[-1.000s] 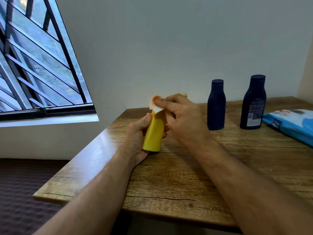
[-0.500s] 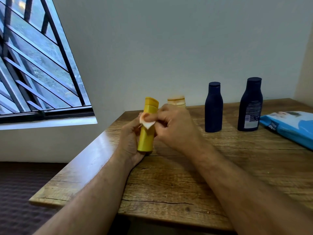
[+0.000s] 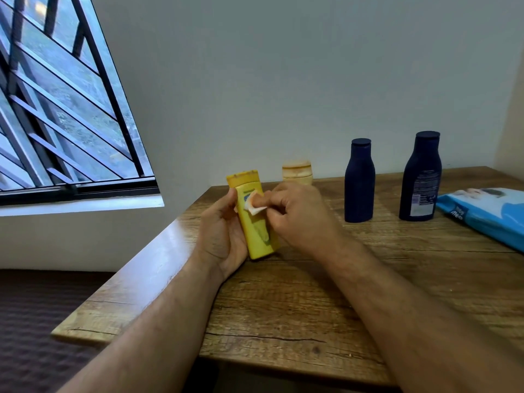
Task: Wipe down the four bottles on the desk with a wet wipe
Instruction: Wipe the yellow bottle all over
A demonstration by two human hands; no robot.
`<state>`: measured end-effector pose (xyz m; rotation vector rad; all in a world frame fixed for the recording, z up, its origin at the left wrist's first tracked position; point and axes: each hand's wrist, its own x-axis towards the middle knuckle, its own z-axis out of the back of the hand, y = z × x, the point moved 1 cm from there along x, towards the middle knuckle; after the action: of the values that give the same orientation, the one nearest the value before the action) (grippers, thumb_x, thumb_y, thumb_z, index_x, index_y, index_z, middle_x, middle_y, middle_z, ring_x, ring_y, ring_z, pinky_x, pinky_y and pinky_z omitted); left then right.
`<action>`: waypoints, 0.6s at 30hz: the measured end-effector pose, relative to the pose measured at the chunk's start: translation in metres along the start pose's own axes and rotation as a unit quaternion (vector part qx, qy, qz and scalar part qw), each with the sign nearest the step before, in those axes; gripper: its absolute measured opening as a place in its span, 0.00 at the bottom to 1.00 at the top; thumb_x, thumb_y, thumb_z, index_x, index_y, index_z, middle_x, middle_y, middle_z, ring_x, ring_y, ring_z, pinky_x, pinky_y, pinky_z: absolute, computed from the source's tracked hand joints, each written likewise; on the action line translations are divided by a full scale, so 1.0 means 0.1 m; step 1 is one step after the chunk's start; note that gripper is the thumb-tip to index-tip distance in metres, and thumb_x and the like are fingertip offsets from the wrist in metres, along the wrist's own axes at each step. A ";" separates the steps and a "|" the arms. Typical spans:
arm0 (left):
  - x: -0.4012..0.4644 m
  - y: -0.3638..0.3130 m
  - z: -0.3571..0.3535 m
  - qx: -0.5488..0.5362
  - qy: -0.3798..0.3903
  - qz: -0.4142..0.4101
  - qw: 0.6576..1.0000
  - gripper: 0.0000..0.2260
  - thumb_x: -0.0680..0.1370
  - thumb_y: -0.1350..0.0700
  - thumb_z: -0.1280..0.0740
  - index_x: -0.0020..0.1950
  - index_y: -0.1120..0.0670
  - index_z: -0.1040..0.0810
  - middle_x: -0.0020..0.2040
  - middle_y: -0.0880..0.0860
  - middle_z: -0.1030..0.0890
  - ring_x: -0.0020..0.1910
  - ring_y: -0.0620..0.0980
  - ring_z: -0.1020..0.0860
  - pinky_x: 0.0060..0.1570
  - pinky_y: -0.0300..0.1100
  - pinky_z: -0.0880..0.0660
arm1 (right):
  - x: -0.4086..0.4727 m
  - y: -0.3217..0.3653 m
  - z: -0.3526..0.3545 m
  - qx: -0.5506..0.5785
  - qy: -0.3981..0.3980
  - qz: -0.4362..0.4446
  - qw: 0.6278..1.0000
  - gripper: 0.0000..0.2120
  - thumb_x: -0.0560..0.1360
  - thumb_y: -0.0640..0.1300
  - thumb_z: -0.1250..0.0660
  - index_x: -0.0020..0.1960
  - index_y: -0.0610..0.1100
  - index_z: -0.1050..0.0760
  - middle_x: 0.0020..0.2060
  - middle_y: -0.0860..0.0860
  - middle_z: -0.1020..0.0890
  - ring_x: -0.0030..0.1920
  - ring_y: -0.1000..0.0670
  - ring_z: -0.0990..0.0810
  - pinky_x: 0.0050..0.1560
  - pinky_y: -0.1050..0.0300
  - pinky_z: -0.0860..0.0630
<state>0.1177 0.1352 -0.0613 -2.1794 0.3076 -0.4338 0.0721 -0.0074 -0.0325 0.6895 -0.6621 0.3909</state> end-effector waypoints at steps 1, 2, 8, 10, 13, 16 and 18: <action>-0.01 0.01 -0.02 0.001 0.007 0.002 1.000 0.23 0.81 0.48 0.39 0.69 0.62 0.24 0.68 0.67 0.25 0.67 0.65 0.25 0.71 0.67 0.34 | 0.01 0.01 0.01 0.001 -0.033 -0.001 0.999 0.12 0.77 0.42 0.33 0.59 0.51 0.18 0.47 0.52 0.20 0.46 0.56 0.24 0.46 0.68 0.30; -0.02 0.01 -0.04 0.005 0.015 0.003 1.000 0.21 0.82 0.48 0.41 0.67 0.58 0.21 0.66 0.64 0.21 0.64 0.63 0.21 0.69 0.65 0.31 | 0.02 0.02 0.02 0.009 -0.067 0.001 0.998 0.13 0.77 0.42 0.33 0.60 0.51 0.18 0.45 0.52 0.21 0.44 0.56 0.24 0.44 0.69 0.30; -0.03 0.01 -0.04 0.031 -0.005 0.002 0.999 0.23 0.81 0.42 0.41 0.59 0.59 0.18 0.53 0.62 0.16 0.52 0.58 0.16 0.55 0.58 0.20 | -0.03 0.07 0.00 0.036 0.024 0.022 0.999 0.10 0.76 0.42 0.31 0.55 0.51 0.16 0.45 0.55 0.19 0.41 0.60 0.24 0.42 0.72 0.29; 0.00 -0.02 -0.02 0.035 -0.036 -0.004 0.999 0.28 0.83 0.39 0.45 0.56 0.61 0.19 0.48 0.62 0.16 0.47 0.58 0.16 0.49 0.54 0.17 | -0.06 0.10 -0.03 0.042 0.105 0.015 0.993 0.09 0.75 0.42 0.30 0.52 0.50 0.15 0.46 0.58 0.17 0.43 0.64 0.22 0.45 0.75 0.28; 0.03 -0.03 -0.03 0.023 -0.071 0.000 0.997 0.33 0.83 0.35 0.49 0.53 0.62 0.19 0.44 0.61 0.17 0.44 0.58 0.17 0.48 0.52 0.18 | -0.08 0.12 -0.04 0.031 0.135 0.020 0.990 0.09 0.73 0.42 0.31 0.50 0.50 0.14 0.46 0.56 0.15 0.45 0.59 0.20 0.47 0.64 0.21; 0.02 -0.01 -0.05 0.040 -0.074 0.006 0.996 0.30 0.83 0.36 0.48 0.54 0.61 0.19 0.45 0.60 0.16 0.44 0.57 0.15 0.45 0.51 0.16 | -0.06 0.13 -0.04 -0.006 0.120 0.044 0.992 0.10 0.75 0.42 0.31 0.53 0.51 0.15 0.47 0.54 0.17 0.46 0.59 0.22 0.49 0.66 0.25; -0.01 0.02 -0.08 0.069 -0.056 -0.004 0.996 0.28 0.85 0.40 0.48 0.52 0.59 0.16 0.46 0.59 0.15 0.45 0.56 0.15 0.47 0.51 0.17 | -0.04 0.12 -0.02 -0.036 0.067 0.038 0.996 0.11 0.76 0.44 0.33 0.56 0.52 0.16 0.47 0.53 0.20 0.47 0.56 0.23 0.49 0.63 0.25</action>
<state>0.1134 0.1282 -0.0585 -2.0607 0.2011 -0.3252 0.0635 0.0022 -0.0314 0.5650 -0.5731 0.4771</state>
